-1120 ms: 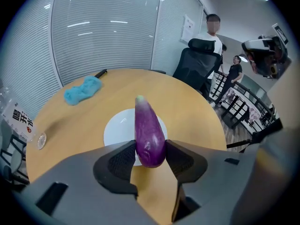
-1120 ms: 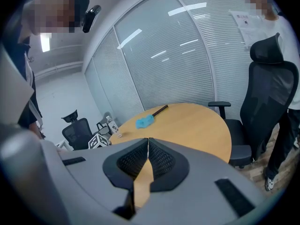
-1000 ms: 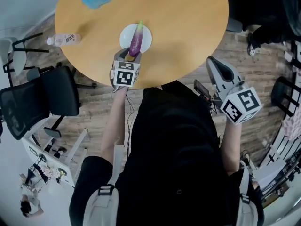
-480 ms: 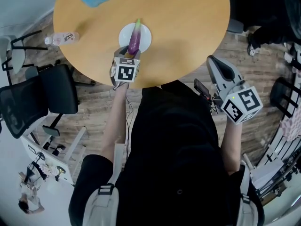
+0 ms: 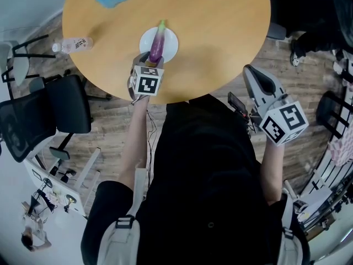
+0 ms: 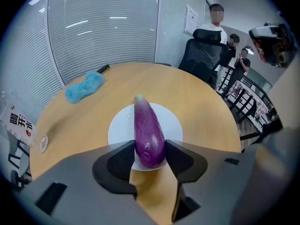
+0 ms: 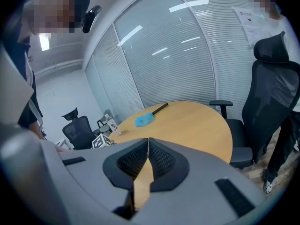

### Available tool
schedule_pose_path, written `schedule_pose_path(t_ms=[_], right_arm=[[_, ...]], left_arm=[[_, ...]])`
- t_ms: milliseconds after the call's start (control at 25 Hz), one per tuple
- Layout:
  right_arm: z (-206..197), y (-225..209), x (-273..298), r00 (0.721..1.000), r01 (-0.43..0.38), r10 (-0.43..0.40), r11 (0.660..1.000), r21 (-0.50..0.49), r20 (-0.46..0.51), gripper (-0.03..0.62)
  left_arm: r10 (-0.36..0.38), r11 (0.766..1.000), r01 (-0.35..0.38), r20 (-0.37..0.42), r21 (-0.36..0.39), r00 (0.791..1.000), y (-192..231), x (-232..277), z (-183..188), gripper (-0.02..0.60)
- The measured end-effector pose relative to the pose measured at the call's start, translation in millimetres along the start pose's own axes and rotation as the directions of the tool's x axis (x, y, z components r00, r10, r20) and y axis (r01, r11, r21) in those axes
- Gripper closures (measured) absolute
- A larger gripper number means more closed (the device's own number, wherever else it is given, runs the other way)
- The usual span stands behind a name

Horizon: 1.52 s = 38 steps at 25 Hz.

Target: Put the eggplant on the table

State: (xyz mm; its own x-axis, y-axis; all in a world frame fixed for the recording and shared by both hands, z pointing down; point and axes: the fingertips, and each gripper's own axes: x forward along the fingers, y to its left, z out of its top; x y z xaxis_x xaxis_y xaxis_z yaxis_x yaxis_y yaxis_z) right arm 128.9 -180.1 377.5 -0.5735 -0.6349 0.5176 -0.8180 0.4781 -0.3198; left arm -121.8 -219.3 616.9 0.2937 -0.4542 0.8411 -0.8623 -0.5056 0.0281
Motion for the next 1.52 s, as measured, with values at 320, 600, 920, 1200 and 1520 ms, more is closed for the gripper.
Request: schedule_pose_path(t_ms=[320, 600, 920, 1200, 1520], right_arm=[[0.8, 2.1, 1.2, 1.0, -0.003, 0.003, 1.0, -0.003, 0.001, 0.577], [0.9, 3.6, 0.3, 1.0, -0.006, 0.006, 1.0, -0.006, 0.003, 0.577], [0.3, 4.4, 0.5, 1.0, -0.004, 0.004, 1.0, -0.003, 0.008, 0.577], [1.3, 4.9, -2.9, 1.0, -0.003, 0.003, 1.0, -0.001, 0.021, 0.577], [-0.8, 15.3, -7.3, 0.999, 0.003, -0.003, 1.0, 0.0, 0.039, 0.577]], left_arm=[[0.002, 1.0, -0.002, 0.008, 0.02, 1.0, -1.7, 1.5, -0.5, 0.37], [-0.004, 1.0, 0.004, 0.009, 0.025, 1.0, -5.0, 0.7, -4.6, 0.37], [-0.015, 1.0, 0.014, 0.022, 0.02, 1.0, -9.0, -1.4, -3.6, 0.37], [-0.038, 0.999, 0.037, 0.026, 0.031, 0.999, -18.1, -2.3, 1.9, 0.37], [-0.047, 0.998, 0.045, 0.036, 0.053, 0.998, -19.3, -10.7, 3.1, 0.37]])
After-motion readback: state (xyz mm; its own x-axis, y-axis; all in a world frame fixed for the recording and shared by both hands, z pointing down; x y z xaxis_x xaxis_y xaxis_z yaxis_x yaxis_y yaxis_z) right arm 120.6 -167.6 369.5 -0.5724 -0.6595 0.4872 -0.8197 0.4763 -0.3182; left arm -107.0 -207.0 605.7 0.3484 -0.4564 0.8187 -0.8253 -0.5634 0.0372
